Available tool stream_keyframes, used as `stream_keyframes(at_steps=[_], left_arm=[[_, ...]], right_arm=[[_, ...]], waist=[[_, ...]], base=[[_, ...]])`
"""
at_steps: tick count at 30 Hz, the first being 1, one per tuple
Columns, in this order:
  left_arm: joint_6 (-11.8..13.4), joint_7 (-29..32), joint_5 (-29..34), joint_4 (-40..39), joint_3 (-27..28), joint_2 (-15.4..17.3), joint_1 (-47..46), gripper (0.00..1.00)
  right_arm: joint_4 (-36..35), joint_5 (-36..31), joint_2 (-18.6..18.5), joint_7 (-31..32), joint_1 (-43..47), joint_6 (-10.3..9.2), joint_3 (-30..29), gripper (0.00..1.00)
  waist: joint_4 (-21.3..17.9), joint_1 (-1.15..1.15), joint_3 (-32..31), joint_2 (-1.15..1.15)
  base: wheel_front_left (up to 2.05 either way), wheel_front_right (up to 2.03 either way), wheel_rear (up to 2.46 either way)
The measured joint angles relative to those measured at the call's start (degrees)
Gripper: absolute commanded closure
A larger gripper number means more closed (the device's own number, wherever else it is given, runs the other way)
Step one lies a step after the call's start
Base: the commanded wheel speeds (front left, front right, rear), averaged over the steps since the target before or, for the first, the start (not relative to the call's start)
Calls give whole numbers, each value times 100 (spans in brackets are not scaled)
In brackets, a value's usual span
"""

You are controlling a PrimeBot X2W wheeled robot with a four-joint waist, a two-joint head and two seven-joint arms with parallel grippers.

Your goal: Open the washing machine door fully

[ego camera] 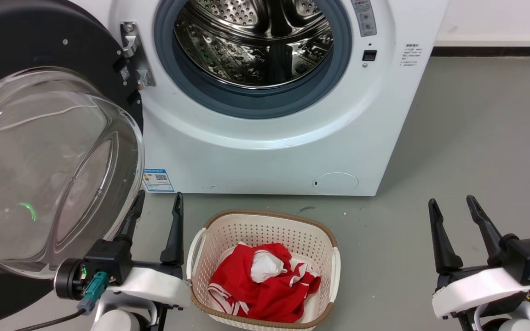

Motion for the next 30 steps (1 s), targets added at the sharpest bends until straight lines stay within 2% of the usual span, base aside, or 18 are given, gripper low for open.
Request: stream_keyframes(at_steps=[10,30], left_arm=[[243,-75,168,7,66,100,52,0],[298,-144,114,25,93,132,155,0]], right_arm=[[4,29,0,2,35,1,-19,0],[78,132,0,-51,29,1,12,0]], waist=[[-122,0,-3,0],[-110,0,30,0]], base=[[0,0,0],[0,0,0]])
